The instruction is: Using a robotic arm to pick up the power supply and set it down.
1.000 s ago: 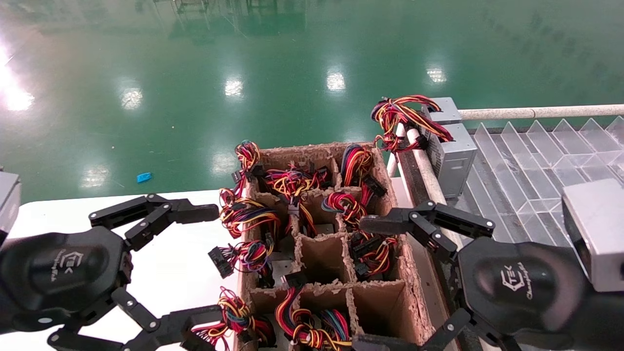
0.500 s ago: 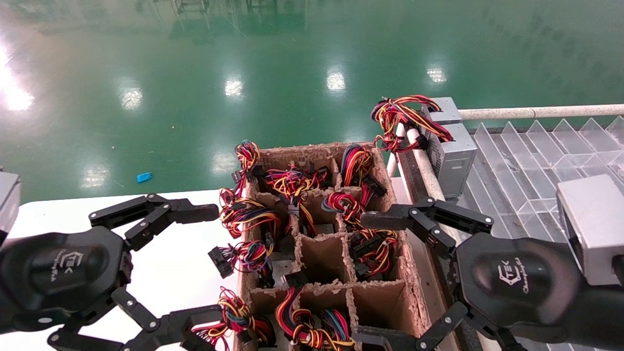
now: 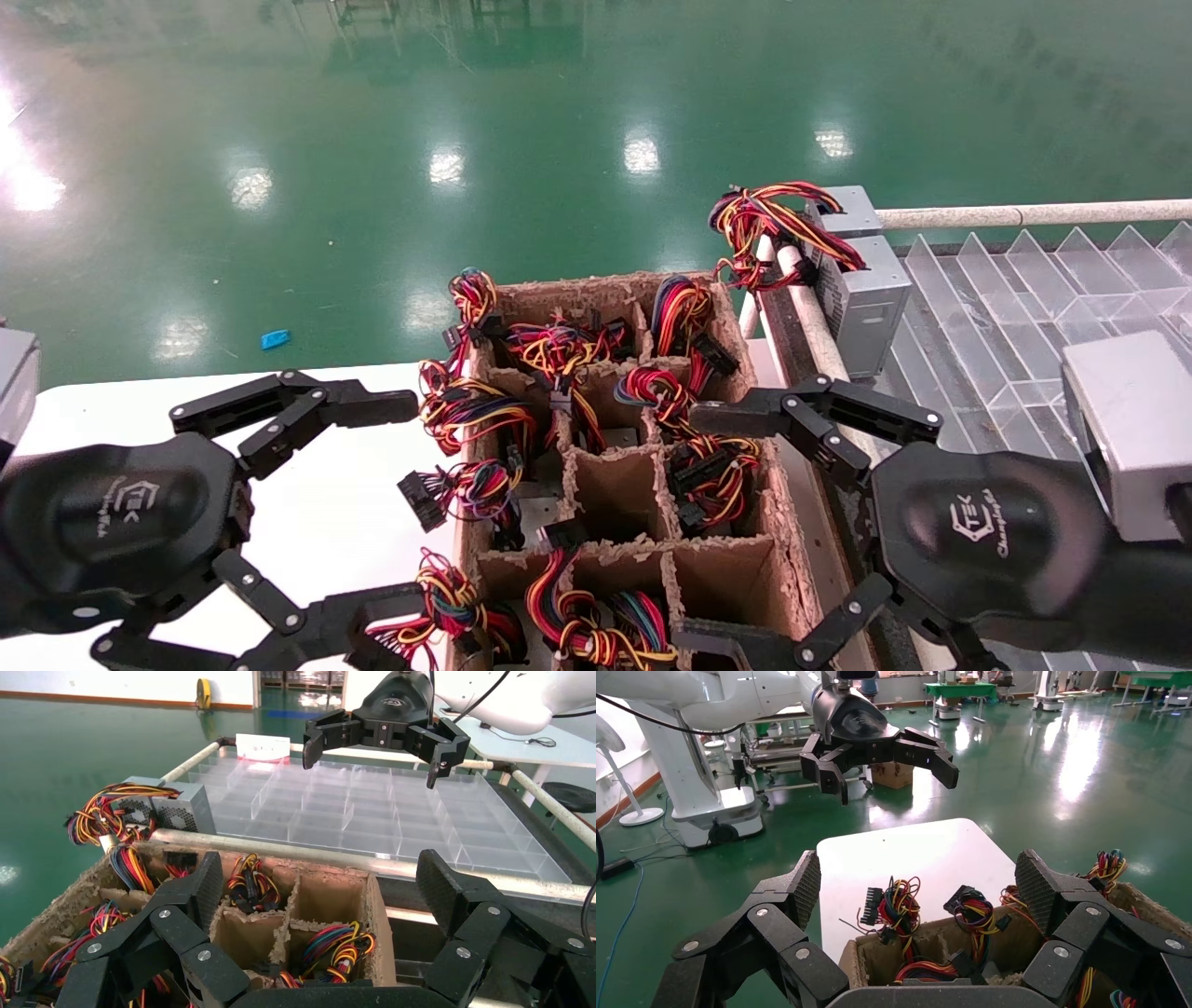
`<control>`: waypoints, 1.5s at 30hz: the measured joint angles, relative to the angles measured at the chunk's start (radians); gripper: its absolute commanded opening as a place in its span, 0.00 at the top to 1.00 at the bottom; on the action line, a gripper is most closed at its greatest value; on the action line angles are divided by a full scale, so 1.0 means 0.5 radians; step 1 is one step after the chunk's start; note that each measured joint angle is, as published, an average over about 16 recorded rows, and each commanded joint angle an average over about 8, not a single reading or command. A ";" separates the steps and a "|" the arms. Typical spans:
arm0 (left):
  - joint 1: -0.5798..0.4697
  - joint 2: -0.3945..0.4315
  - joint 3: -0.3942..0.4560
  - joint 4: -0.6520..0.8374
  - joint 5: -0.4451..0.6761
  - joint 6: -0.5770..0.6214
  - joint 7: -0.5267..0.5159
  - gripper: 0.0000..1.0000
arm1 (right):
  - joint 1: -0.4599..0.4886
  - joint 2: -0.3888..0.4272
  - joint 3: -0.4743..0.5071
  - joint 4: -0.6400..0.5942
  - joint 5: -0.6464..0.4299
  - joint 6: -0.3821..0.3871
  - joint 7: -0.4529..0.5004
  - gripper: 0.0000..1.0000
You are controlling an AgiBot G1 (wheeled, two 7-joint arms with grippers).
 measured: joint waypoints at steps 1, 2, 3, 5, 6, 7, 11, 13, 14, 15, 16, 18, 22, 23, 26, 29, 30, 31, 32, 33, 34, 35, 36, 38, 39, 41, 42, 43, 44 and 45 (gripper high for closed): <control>0.000 0.000 0.000 0.000 0.000 0.000 0.000 0.00 | 0.000 0.000 0.000 0.000 0.000 0.000 0.000 0.00; 0.000 0.000 0.000 0.000 0.000 0.000 0.000 0.00 | 0.000 0.000 0.000 0.000 0.000 0.000 0.000 0.00; 0.000 0.000 0.000 0.000 0.000 0.000 0.000 0.00 | 0.001 0.000 0.000 -0.001 -0.001 0.000 0.000 0.00; 0.000 0.000 0.000 0.000 0.000 0.000 0.000 0.00 | 0.001 -0.001 -0.001 -0.001 -0.001 0.001 -0.001 0.00; 0.000 0.000 0.000 0.000 0.000 0.000 0.000 0.00 | 0.001 -0.001 -0.001 -0.001 -0.001 0.001 -0.001 0.00; 0.000 0.000 0.000 0.000 0.000 0.000 0.000 0.00 | 0.001 -0.001 -0.001 -0.001 -0.001 0.001 -0.001 0.00; 0.000 0.000 0.000 0.000 0.000 0.000 0.000 0.00 | 0.002 -0.001 -0.001 -0.002 -0.002 0.001 -0.001 0.00; 0.000 0.000 0.000 0.000 0.000 0.000 0.000 0.00 | 0.002 -0.001 -0.001 -0.002 -0.002 0.001 -0.001 0.00; 0.000 0.000 0.000 0.000 0.000 0.000 0.000 0.00 | 0.002 -0.001 -0.001 -0.002 -0.003 0.001 -0.002 0.00; 0.000 0.000 0.000 0.000 0.000 0.000 0.000 0.00 | 0.002 -0.001 -0.002 -0.002 -0.003 0.001 -0.002 0.00; 0.000 0.000 0.000 0.000 0.000 0.000 0.000 0.00 | 0.002 -0.001 -0.002 -0.003 -0.003 0.001 -0.002 0.00; 0.000 0.000 0.000 0.000 0.000 0.000 0.000 0.00 | 0.003 -0.001 -0.002 -0.003 -0.003 0.001 -0.002 0.00; 0.000 0.000 0.000 0.000 0.000 0.000 0.000 0.00 | 0.003 -0.001 -0.002 -0.003 -0.003 0.001 -0.002 0.00; 0.000 0.000 0.000 0.000 0.000 0.000 0.000 0.00 | 0.003 -0.001 -0.002 -0.003 -0.004 0.001 -0.002 0.00; 0.000 0.000 0.000 0.000 0.000 0.000 0.000 0.00 | 0.003 -0.001 -0.002 -0.003 -0.004 0.001 -0.002 0.00; 0.000 0.000 0.000 0.000 0.000 0.000 0.000 0.00 | 0.003 -0.002 -0.002 -0.003 -0.004 0.001 -0.002 0.00; 0.000 0.000 0.000 0.000 0.000 0.000 0.000 0.00 | 0.003 -0.002 -0.002 -0.003 -0.004 0.001 -0.002 0.00; 0.000 0.000 0.000 0.000 0.000 0.000 0.000 0.00 | 0.004 -0.002 -0.002 -0.003 -0.004 0.001 -0.002 0.00; 0.000 0.000 0.000 0.000 0.000 0.000 0.000 0.00 | 0.004 -0.002 -0.002 -0.003 -0.004 0.001 -0.002 0.00; 0.000 0.000 0.000 0.000 0.000 0.000 0.000 0.00 | 0.004 -0.002 -0.002 -0.003 -0.004 0.001 -0.002 0.00; 0.000 0.000 0.000 0.000 0.000 0.000 0.000 0.00 | 0.004 -0.002 -0.002 -0.003 -0.004 0.001 -0.002 0.00; 0.000 0.000 0.000 0.000 0.000 0.000 0.000 0.00 | 0.004 -0.002 -0.002 -0.003 -0.004 0.001 -0.002 0.00; 0.000 0.000 0.000 0.000 0.000 0.000 0.000 0.00 | 0.004 -0.002 -0.002 -0.003 -0.004 0.001 -0.002 0.00; 0.000 0.000 0.000 0.000 0.000 0.000 0.000 0.00 | 0.004 -0.002 -0.002 -0.003 -0.004 0.001 -0.002 0.00; 0.000 0.000 0.000 0.000 0.000 0.000 0.000 0.00 | 0.004 -0.002 -0.002 -0.003 -0.004 0.001 -0.002 0.00; 0.000 0.000 0.000 0.000 0.000 0.000 0.000 0.00 | 0.004 -0.002 -0.002 -0.003 -0.004 0.001 -0.002 0.00; 0.000 0.000 0.000 0.000 0.000 0.000 0.000 0.00 | 0.004 -0.002 -0.002 -0.003 -0.004 0.001 -0.002 0.00; 0.000 0.000 0.000 0.000 0.000 0.000 0.000 0.00 | 0.004 -0.002 -0.002 -0.003 -0.004 0.001 -0.002 0.00; 0.000 0.000 0.000 0.000 0.000 0.000 0.000 0.00 | 0.004 -0.002 -0.002 -0.003 -0.004 0.001 -0.002 0.00; 0.000 0.000 0.000 0.000 0.000 0.000 0.000 0.00 | 0.004 -0.002 -0.002 -0.003 -0.004 0.001 -0.002 0.00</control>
